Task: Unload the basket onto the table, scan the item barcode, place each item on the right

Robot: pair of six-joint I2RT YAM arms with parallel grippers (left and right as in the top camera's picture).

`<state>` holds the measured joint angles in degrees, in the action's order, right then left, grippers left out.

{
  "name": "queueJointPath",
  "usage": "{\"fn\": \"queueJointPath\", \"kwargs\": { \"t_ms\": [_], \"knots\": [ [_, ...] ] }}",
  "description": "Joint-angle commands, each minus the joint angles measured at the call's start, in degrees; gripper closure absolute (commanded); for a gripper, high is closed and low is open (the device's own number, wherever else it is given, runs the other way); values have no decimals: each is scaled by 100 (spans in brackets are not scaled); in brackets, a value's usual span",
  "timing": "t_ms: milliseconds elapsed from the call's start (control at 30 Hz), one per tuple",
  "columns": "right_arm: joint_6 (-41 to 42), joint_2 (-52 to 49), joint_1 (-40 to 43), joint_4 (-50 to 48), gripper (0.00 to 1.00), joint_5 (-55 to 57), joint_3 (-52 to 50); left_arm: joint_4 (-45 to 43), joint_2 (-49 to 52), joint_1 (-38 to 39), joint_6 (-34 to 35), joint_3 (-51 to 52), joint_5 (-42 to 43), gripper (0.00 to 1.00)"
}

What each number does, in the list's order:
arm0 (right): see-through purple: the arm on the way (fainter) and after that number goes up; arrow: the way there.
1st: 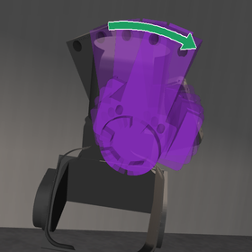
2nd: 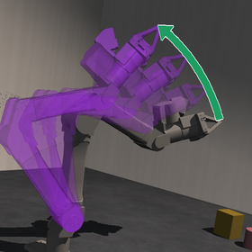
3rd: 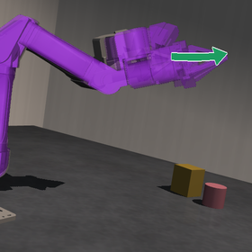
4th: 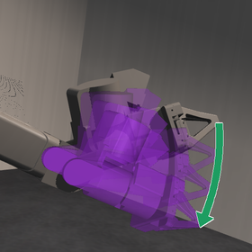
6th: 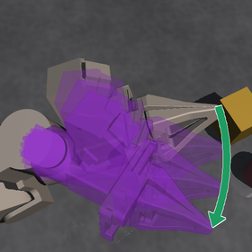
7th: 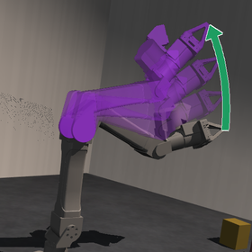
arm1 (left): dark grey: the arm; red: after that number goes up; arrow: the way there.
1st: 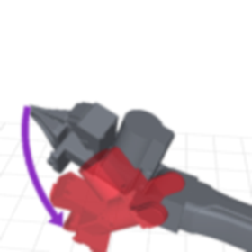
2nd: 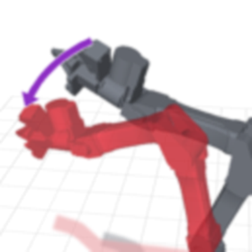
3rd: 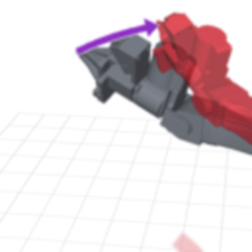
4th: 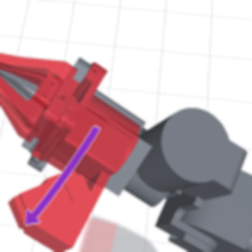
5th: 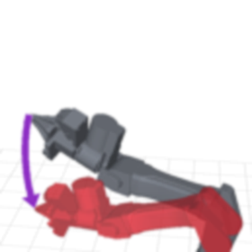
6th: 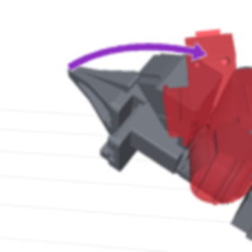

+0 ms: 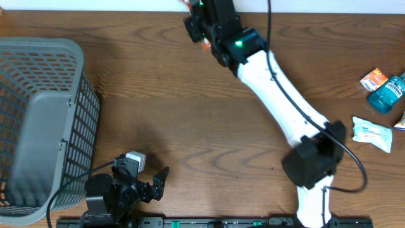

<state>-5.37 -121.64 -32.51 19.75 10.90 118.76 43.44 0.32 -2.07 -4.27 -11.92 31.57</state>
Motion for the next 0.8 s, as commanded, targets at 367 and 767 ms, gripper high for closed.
{"fn": "queueJointPath", "kwargs": {
  "t_ms": [367,767],
  "knots": [
    [-2634,-2286,356,-5810,99,1958,0,26,-11,-22,9,-24,13,2],
    [-2468,-2653,433,-5228,99,2011,2,26,-9,-22,9,-24,13,2]
  ]
}}
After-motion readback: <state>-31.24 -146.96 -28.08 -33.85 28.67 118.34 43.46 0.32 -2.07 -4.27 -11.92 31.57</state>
